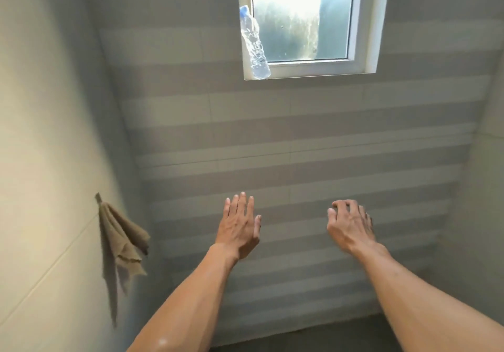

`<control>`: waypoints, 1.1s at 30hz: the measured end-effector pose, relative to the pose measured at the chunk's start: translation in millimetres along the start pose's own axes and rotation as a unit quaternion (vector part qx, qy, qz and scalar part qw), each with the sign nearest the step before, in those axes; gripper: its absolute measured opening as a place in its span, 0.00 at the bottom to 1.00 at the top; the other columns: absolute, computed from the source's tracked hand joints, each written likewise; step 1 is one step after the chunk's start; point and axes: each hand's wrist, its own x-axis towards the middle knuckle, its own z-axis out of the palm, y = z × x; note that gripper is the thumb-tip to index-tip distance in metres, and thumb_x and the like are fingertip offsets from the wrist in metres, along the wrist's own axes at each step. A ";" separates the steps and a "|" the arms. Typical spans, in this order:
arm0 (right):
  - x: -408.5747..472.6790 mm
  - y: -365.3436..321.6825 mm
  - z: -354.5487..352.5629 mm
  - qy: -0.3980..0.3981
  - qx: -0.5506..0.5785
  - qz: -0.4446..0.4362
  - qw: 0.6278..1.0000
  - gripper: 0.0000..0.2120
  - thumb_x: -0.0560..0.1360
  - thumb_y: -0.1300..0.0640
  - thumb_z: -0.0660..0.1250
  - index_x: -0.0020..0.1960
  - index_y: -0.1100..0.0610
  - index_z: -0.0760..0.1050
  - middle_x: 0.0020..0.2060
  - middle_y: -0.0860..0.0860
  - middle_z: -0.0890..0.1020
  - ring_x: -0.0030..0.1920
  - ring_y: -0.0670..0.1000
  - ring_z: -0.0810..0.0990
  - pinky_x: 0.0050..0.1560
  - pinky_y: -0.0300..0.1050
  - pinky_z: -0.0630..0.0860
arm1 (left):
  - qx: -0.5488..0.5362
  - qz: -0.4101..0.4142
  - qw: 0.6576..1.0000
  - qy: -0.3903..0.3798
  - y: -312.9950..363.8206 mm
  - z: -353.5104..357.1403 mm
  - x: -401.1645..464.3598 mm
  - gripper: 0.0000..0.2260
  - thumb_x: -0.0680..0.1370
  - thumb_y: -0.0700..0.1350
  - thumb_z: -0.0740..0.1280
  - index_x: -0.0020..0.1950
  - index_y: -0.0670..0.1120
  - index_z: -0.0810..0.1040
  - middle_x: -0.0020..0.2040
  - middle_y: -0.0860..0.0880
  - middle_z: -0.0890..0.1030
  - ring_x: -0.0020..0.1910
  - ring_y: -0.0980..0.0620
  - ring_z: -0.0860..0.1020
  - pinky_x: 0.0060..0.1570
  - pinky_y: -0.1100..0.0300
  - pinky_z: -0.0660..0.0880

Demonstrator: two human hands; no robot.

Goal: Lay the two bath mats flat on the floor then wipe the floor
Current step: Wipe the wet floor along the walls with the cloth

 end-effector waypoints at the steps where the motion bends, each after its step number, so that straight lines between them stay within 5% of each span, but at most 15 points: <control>1: 4.1 -20.8 5.9 -0.006 0.009 -0.022 1.000 0.17 0.81 0.49 0.54 0.65 0.53 0.72 0.66 0.56 0.72 0.66 0.58 0.69 0.68 0.54 0.63 | 0.013 -0.019 1.000 0.010 -17.4 -9.0 -4.0 0.27 0.83 0.52 0.48 0.78 0.41 0.51 0.79 0.39 0.52 0.78 0.42 0.49 0.76 0.48 0.40; 7: 10.6 -151.4 43.6 -0.058 0.067 -0.150 0.985 0.18 0.82 0.48 0.54 0.68 0.54 0.71 0.67 0.57 0.71 0.68 0.59 0.69 0.68 0.53 0.64 | 0.088 -0.131 0.983 0.094 -114.7 -60.9 -26.9 0.26 0.80 0.52 0.53 0.75 0.40 0.61 0.72 0.39 0.67 0.72 0.40 0.63 0.74 0.47 0.56; 11: 1.9 -226.6 73.6 -0.132 0.110 -0.221 0.960 0.19 0.82 0.48 0.54 0.69 0.54 0.69 0.68 0.56 0.70 0.68 0.59 0.70 0.67 0.53 0.67 | 0.108 -0.267 0.953 0.093 -158.5 -90.9 -45.1 0.16 0.76 0.45 0.60 0.62 0.42 0.71 0.59 0.42 0.76 0.59 0.42 0.73 0.58 0.52 0.69; 17: -14.4 -313.8 122.2 -0.267 0.143 -0.315 0.900 0.18 0.81 0.51 0.55 0.69 0.50 0.69 0.70 0.50 0.69 0.67 0.54 0.72 0.66 0.52 0.71 | 0.005 -0.455 0.890 0.034 -200.6 -95.8 -67.1 0.11 0.77 0.42 0.63 0.56 0.40 0.78 0.56 0.41 0.81 0.55 0.40 0.79 0.51 0.53 0.76; 24: -23.0 -374.6 152.8 -0.381 0.119 -0.372 0.838 0.26 0.81 0.62 0.58 0.77 0.46 0.62 0.76 0.49 0.66 0.75 0.56 0.65 0.74 0.53 0.65 | -0.141 -0.520 0.833 0.125 -237.5 -64.2 -63.7 0.13 0.75 0.48 0.65 0.44 0.39 0.82 0.37 0.41 0.85 0.37 0.43 0.84 0.45 0.52 0.82; 30: -18.5 -404.8 179.7 -0.386 0.167 -0.344 0.839 0.29 0.81 0.58 0.61 0.79 0.47 0.56 0.76 0.50 0.67 0.74 0.57 0.67 0.73 0.53 0.65 | -0.144 -0.529 0.826 0.134 -231.6 -69.3 -48.1 0.10 0.77 0.43 0.66 0.54 0.37 0.80 0.53 0.39 0.83 0.54 0.40 0.80 0.52 0.52 0.76; 33: -18.0 -413.9 191.2 -0.397 0.198 -0.338 0.830 0.24 0.79 0.59 0.62 0.75 0.50 0.66 0.69 0.51 0.76 0.69 0.55 0.73 0.68 0.49 0.70 | -0.150 -0.542 0.814 0.145 -237.8 -61.8 -39.8 0.11 0.78 0.43 0.65 0.54 0.37 0.80 0.54 0.38 0.82 0.56 0.39 0.80 0.51 0.52 0.76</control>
